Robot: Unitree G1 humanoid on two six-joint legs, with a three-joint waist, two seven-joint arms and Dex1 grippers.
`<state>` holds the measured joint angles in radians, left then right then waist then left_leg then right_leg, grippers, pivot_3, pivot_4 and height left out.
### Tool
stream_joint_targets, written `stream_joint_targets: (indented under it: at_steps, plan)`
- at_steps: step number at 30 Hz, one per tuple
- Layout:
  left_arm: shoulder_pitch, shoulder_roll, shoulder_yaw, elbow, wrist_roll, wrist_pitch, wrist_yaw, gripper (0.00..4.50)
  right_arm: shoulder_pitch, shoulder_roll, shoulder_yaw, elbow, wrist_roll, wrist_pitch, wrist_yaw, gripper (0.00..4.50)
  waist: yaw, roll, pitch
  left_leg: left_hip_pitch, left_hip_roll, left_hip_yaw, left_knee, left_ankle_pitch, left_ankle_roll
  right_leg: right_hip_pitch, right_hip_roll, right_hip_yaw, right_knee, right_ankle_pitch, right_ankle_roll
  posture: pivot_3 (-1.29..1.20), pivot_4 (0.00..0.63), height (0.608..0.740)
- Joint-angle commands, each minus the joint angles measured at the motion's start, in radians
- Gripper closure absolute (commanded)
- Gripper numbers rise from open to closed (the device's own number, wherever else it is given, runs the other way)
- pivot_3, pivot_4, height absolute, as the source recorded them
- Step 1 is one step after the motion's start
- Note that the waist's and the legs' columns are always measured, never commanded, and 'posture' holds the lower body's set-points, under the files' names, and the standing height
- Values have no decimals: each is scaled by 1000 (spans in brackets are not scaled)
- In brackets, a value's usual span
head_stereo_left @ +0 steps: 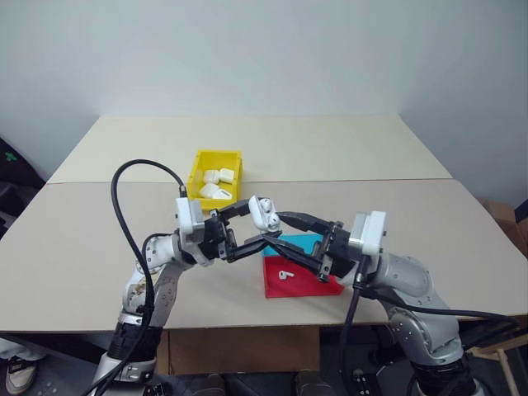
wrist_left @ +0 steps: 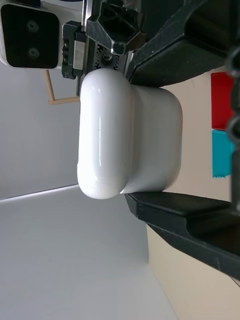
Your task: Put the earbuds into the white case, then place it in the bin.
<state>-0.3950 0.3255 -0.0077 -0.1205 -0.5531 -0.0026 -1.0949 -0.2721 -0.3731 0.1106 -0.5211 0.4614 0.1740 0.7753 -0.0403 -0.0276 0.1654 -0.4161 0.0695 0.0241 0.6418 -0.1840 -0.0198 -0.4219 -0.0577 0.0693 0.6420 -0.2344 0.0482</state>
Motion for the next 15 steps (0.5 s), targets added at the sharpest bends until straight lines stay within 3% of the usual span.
stream_joint_targets:
  at_steps: [1, 8, 15]
  plan:
    - [-18, -5, -1, -24, -14, -21, -8, 1698, -19, 11, -12, -38, -19, -44, -29, 2197, 0, 0, 0, 0, 0, 0, 0, 0, 0, 0, 0, 0, 0, 0, 0, 0, 150, 740]
    - [-20, -12, -4, -25, -12, -21, -7, 1698, -3, -13, -25, -29, -41, -64, -21, 2197, 0, 0, 0, 0, 0, 0, 0, 0, 0, 0, 0, 0, 0, 0, 0, 0, 150, 740]
    - [-27, -15, 0, 14, 12, -49, -8, 1698, -5, -124, -143, -78, 69, -4, 7, 2197, 4, 0, 0, 0, 0, 0, 0, 0, 0, 0, 0, 0, 0, 0, 0, 0, 150, 740]
